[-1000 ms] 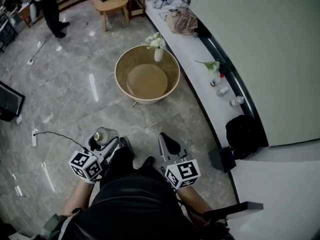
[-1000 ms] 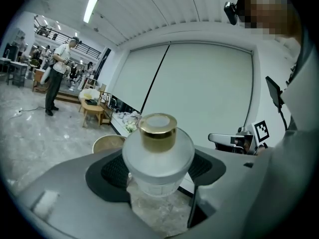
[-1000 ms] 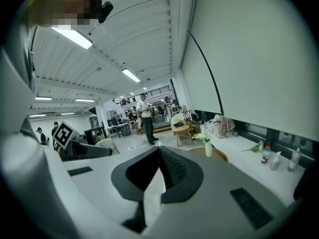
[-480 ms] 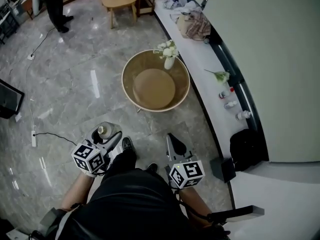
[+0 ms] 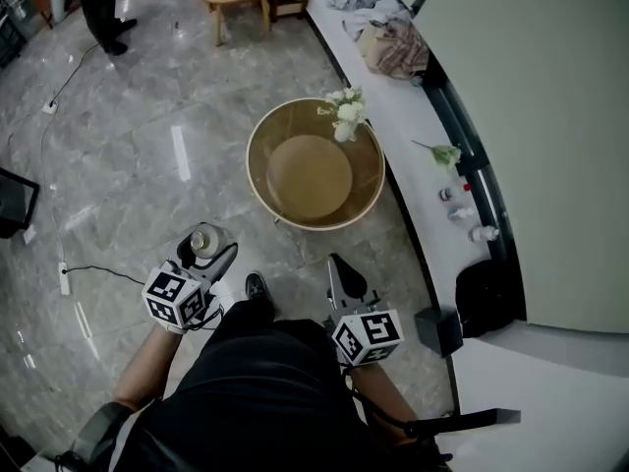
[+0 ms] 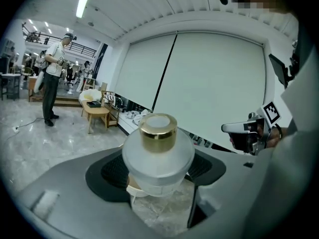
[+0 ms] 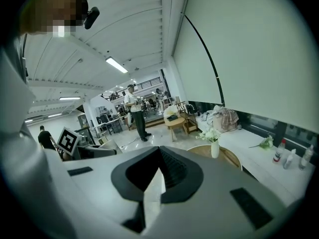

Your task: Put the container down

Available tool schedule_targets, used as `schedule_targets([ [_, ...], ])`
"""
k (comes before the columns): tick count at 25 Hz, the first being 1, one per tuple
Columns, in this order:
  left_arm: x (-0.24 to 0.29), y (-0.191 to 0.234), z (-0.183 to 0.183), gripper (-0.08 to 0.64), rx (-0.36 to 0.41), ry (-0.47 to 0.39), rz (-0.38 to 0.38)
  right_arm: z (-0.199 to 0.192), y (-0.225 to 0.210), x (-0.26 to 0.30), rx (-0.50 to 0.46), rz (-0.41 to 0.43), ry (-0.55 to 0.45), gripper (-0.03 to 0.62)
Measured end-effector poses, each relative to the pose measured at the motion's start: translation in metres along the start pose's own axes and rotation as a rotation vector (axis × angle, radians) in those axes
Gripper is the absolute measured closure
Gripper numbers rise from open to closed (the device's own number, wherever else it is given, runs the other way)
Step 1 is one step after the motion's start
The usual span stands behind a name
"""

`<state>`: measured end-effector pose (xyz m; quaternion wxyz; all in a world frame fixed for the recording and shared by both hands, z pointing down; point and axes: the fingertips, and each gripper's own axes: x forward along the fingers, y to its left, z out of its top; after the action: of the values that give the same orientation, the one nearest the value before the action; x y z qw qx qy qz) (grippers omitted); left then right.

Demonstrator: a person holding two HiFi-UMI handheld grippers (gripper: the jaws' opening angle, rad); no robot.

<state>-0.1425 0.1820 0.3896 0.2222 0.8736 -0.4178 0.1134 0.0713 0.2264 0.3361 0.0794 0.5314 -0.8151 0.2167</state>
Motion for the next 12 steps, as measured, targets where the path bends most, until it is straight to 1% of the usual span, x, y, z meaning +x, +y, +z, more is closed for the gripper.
schedule_targets([
  [4,0.007,0.024,-0.004,0.222,0.043,0.017,0.005,-0.007,0.005,0.019,0.011,-0.007,0.026,0.586],
  [9,0.018,0.035,-0.01,0.222,0.038,0.043,-0.004,-0.009,0.007,0.031,0.028,-0.014,0.049,0.586],
  [12,0.035,0.038,-0.012,0.222,0.046,0.057,-0.013,-0.01,0.0,0.039,0.038,-0.018,0.048,0.586],
])
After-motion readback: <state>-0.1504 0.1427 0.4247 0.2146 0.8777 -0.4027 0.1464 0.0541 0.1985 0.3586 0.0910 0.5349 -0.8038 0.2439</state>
